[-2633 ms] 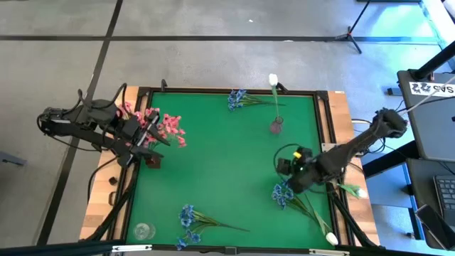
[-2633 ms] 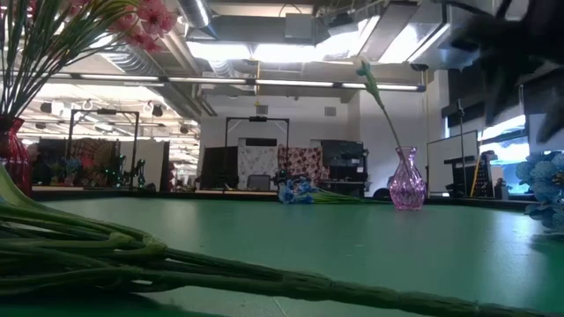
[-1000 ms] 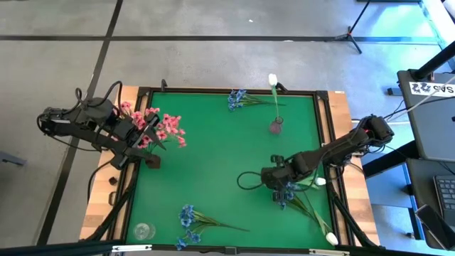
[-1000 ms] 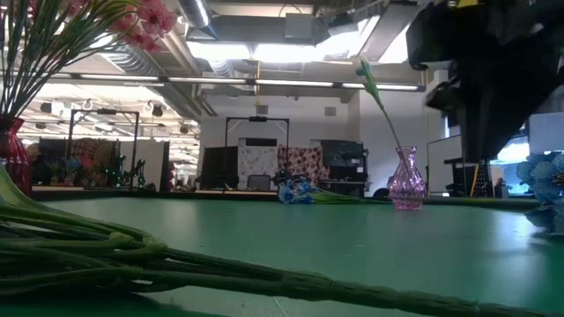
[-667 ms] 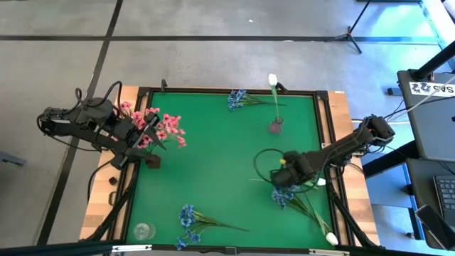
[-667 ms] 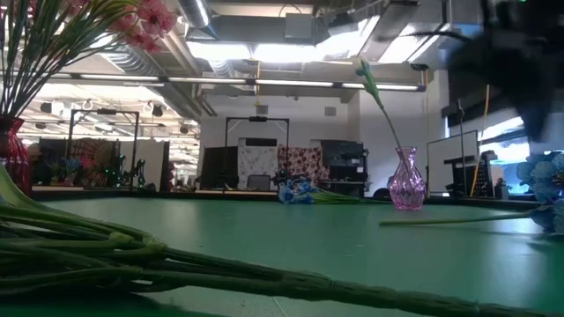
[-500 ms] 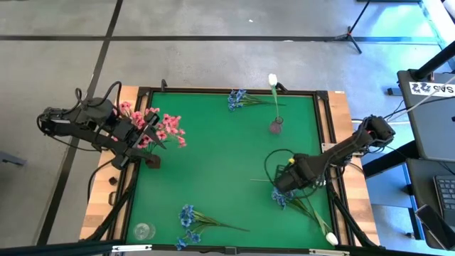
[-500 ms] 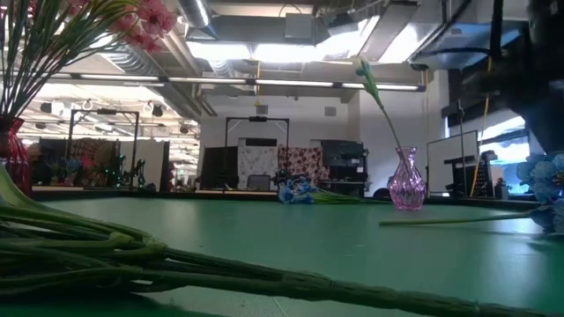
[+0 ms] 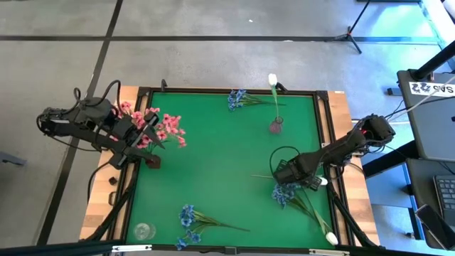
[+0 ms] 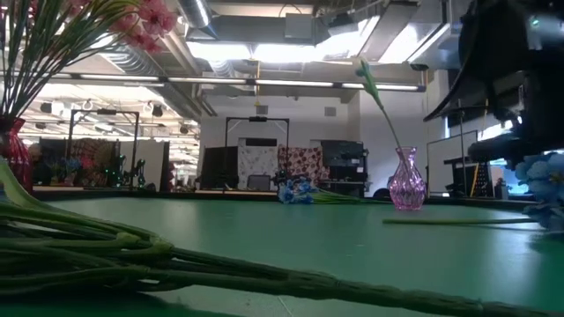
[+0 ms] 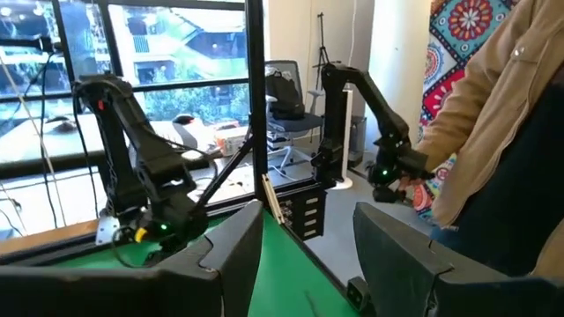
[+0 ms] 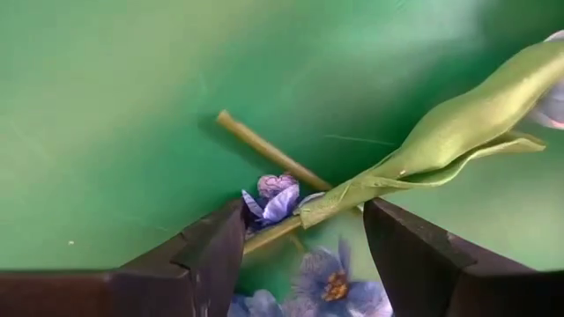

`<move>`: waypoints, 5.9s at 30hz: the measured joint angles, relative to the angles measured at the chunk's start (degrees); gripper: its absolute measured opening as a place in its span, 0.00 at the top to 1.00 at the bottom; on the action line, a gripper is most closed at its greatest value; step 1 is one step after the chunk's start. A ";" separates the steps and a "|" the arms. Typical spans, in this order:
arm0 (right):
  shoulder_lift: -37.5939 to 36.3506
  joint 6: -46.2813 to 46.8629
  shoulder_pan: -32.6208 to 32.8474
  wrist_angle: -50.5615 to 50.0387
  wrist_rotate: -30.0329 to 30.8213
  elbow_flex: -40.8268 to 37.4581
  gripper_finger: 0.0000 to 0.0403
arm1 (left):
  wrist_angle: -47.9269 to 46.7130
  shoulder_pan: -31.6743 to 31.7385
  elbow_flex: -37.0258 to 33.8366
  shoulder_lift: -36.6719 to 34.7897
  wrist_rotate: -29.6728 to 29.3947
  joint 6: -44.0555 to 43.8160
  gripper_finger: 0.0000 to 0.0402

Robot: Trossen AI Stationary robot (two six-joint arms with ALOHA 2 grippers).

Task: Sort flowers into vase by color
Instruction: Put the top white flower into the violet vase, then put the white flower into the violet vase

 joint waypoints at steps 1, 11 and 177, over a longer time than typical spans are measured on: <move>0.00 -1.02 -0.75 0.05 0.36 -0.11 0.42 | 0.00 0.01 0.00 0.00 -0.02 -0.43 0.57; 0.07 -16.86 -5.13 -0.27 8.14 0.50 0.70 | 0.00 0.01 0.00 0.00 -0.16 0.22 0.57; -17.72 -26.07 12.06 -1.89 -0.31 11.79 0.51 | 17.98 27.18 -0.02 7.15 9.70 -29.97 0.57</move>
